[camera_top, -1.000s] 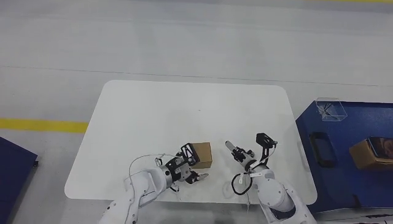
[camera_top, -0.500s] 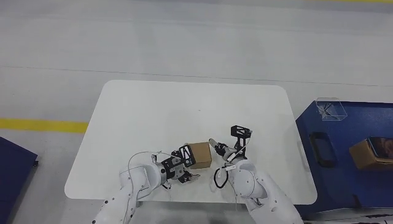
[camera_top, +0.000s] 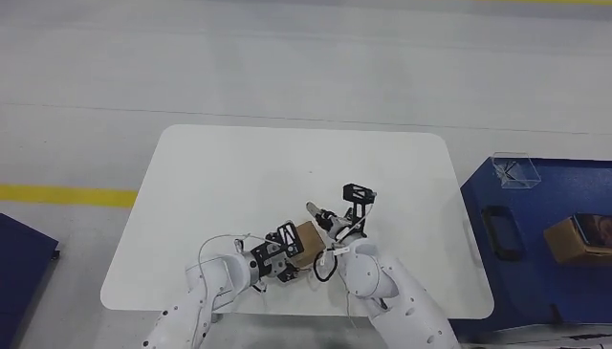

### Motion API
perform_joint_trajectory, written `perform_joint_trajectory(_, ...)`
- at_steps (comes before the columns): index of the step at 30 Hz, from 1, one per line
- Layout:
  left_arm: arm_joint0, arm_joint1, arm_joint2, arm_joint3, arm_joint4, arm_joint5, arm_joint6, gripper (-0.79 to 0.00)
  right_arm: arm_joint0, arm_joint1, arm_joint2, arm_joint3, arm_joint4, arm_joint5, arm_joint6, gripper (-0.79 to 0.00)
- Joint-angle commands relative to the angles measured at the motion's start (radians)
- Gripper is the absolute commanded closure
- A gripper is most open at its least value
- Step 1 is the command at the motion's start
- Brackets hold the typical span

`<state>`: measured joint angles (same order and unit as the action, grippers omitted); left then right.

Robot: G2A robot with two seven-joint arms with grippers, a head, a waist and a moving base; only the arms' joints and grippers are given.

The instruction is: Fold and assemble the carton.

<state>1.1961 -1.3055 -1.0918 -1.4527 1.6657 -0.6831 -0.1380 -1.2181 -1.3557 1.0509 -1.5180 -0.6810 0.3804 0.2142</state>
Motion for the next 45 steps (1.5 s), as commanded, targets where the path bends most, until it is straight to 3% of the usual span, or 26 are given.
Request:
perform_joint_trajectory(1,0.007,0.003,-0.011,0.0,-0.013,0.003,0.017,-0.785,-0.024,0.005,0.033,-0.017,0.004,-0.011,-0.016,-0.785)
perform_joint_trajectory(2,0.008,0.005,-0.016,0.0,-0.012,0.0,0.024,-0.785,-0.037,0.008,0.049,-0.025,0.004,-0.016,-0.024,-0.785)
perform_joint_trajectory(4,0.011,0.009,-0.023,0.004,-0.018,-0.002,0.043,-0.529,-0.067,0.012,0.077,-0.045,0.011,-0.03,-0.034,-0.785)
perform_joint_trajectory(6,0.009,0.011,-0.025,0.01,-0.02,-0.012,0.054,-0.391,-0.091,0.017,0.106,-0.062,0.021,-0.044,-0.034,-0.785)
perform_joint_trajectory(11,-0.001,0.014,-0.016,0.023,-0.021,-0.019,0.064,-0.289,-0.132,0.023,0.147,-0.092,0.024,-0.063,-0.037,-0.785)
perform_joint_trajectory(13,-0.007,0.014,-0.012,0.029,-0.025,-0.021,0.069,-0.052,-0.143,0.024,0.16,-0.101,0.027,-0.065,-0.043,-0.785)
perform_joint_trajectory(14,-0.01,0.014,-0.01,0.032,-0.027,-0.021,0.071,0.0,-0.149,0.025,0.167,-0.107,0.027,-0.066,-0.049,-0.785)
perform_joint_trajectory(19,-0.014,0.015,-0.007,0.031,-0.08,-0.036,0.085,0.0,-0.208,0.029,0.229,-0.166,0.053,-0.082,-0.115,-0.785)
perform_joint_trajectory(22,-0.001,0.011,-0.031,0.024,-0.226,-0.028,0.084,0.0,-0.276,0.033,0.292,-0.231,0.105,-0.136,-0.175,-0.785)
perform_joint_trajectory(24,0.008,0.007,-0.054,0.028,-0.385,-0.019,0.065,0.0,-0.328,0.034,0.332,-0.273,0.14,-0.176,-0.233,-0.785)
perform_joint_trajectory(29,-0.017,-0.002,-0.06,0.125,-0.91,-0.136,-0.107,0.0,-0.43,0.035,0.39,-0.334,0.184,-0.259,-0.34,-0.785)
perform_joint_trajectory(33,-0.074,-0.007,-0.023,0.21,-1.161,-0.109,-0.28,0.0,-0.447,0.037,0.401,-0.336,0.215,-0.294,-0.285,-0.785)
perform_joint_trajectory(36,-0.12,-0.01,0.002,0.257,-1.193,-0.017,-0.369,0.0,-0.438,0.042,0.42,-0.328,0.267,-0.324,-0.164,-0.785)
perform_joint_trajectory(40,-0.164,-0.016,0.028,0.313,-1.217,0.047,-0.43,0.0,-0.425,0.044,0.413,-0.318,0.247,-0.328,-0.14,-0.785)
perform_joint_trajectory(42,-0.171,-0.017,0.039,0.326,-1.212,0.059,-0.444,-0.354,-0.422,0.044,0.408,-0.318,0.244,-0.329,-0.127,-0.785)
perform_joint_trajectory(43,-0.174,-0.016,0.041,0.333,-1.208,0.068,-0.451,-0.717,-0.421,0.044,0.406,-0.319,0.242,-0.327,-0.121,-0.785)
perform_joint_trajectory(44,-0.178,-0.016,0.042,0.335,-1.203,0.076,-0.454,-0.785,-0.42,0.044,0.405,-0.32,0.239,-0.325,-0.119,-0.785)
perform_joint_trajectory(45,-0.182,-0.014,0.044,0.341,-1.184,0.089,-0.463,-0.785,-0.42,0.044,0.403,-0.322,0.235,-0.324,-0.116,-0.785)
